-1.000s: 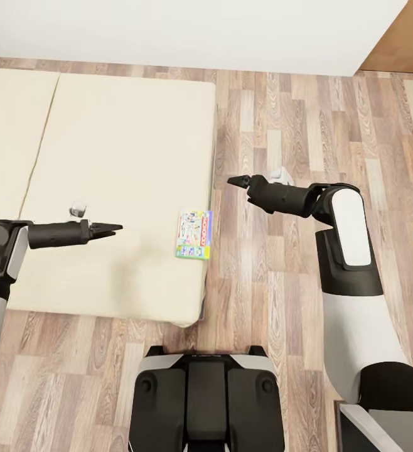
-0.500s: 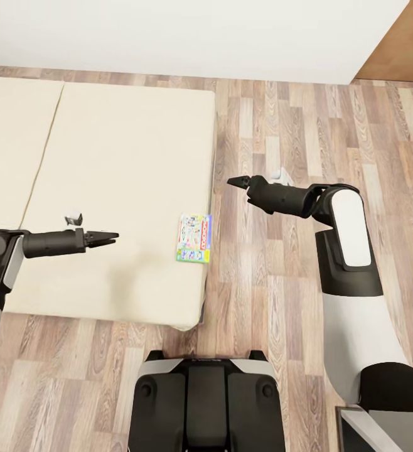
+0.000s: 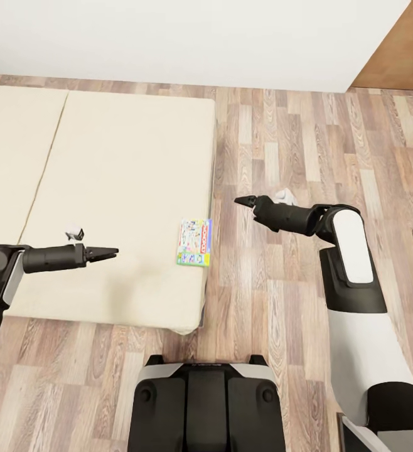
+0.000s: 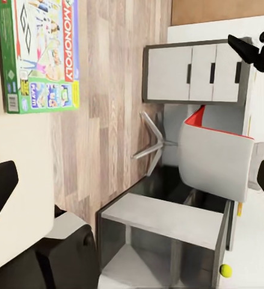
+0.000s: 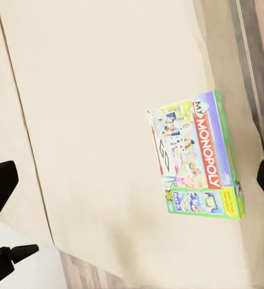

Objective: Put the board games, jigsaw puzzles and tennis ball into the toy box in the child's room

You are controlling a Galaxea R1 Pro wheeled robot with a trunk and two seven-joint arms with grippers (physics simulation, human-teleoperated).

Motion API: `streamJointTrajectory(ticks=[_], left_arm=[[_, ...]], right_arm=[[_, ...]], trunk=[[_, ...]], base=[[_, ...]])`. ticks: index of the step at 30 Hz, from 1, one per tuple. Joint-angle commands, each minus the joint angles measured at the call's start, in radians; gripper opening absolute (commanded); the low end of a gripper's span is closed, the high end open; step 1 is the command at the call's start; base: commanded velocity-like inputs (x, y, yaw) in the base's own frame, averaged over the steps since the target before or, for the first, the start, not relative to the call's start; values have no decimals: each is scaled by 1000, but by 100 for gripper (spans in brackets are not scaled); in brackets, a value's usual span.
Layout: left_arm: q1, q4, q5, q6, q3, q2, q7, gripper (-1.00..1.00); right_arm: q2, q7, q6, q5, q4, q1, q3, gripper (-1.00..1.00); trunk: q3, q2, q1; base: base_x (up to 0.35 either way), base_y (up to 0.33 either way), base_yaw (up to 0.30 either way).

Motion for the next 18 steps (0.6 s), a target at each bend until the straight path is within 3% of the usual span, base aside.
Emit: streamJointTrajectory(ticks=[1,12,18], left_arm=[[4,-6,2,10,0,1,-8,100],[52,-35,-6,7,0,12,-111,100],[71,-37,-6,-4,1,20,-123,100]], right_arm=[[-5,-6,2,-11,-1,7,-4,100],[-74,137,2,-8,-13,87,-27,100],[-113,187,2,-9,-23,128,-76,100]], trunk=[[1,-2,1],[19,-2,1],[29,-2,1]], base=[[0,0,0],[0,0,0],[0,0,0]])
